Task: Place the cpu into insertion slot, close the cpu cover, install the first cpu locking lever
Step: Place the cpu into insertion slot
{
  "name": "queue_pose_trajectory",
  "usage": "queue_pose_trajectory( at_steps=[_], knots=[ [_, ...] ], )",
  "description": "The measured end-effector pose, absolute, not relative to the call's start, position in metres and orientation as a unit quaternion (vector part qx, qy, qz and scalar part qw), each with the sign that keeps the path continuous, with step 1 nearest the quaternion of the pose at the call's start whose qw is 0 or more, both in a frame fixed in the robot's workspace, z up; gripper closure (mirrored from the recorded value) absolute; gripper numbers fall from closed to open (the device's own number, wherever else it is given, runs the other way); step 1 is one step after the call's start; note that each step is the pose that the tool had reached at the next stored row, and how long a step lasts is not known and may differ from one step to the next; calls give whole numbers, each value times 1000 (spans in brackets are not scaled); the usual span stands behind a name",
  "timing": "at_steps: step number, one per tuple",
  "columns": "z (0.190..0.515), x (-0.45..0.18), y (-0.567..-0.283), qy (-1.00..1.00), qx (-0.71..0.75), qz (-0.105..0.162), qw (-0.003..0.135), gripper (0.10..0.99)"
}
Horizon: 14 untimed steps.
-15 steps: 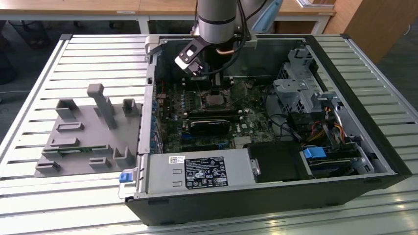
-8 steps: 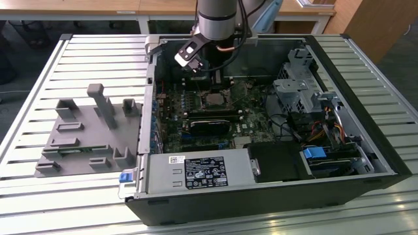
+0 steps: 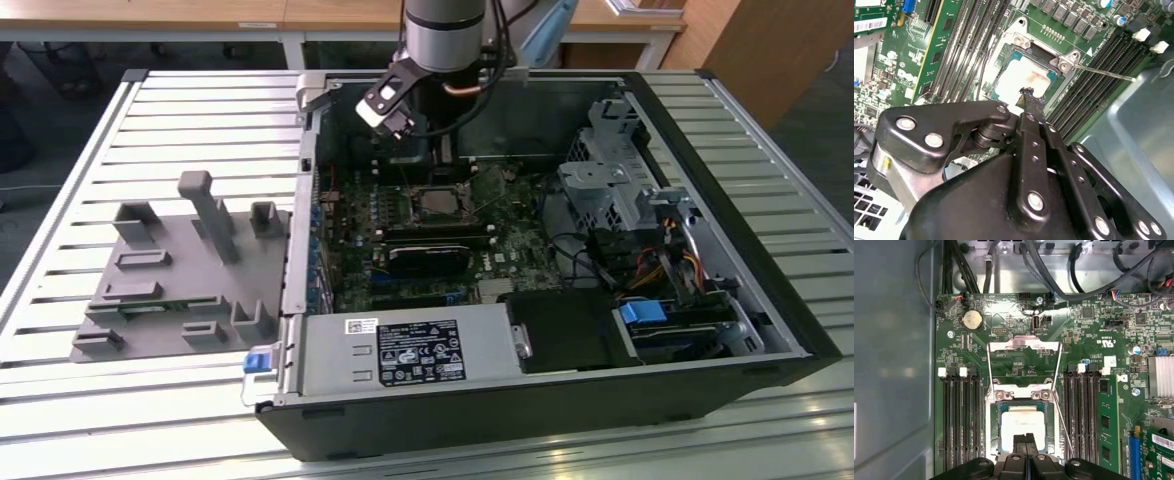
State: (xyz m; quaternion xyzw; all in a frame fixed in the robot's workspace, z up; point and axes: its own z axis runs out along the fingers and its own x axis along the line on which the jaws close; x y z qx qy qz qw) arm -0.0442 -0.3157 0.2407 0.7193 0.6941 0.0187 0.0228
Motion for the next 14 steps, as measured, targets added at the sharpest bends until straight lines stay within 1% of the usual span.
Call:
queue_pose_trajectory(
  at_steps=[14],
  knots=[
    [258, -44, -316, 694, 719, 19, 23, 980]
  ],
)
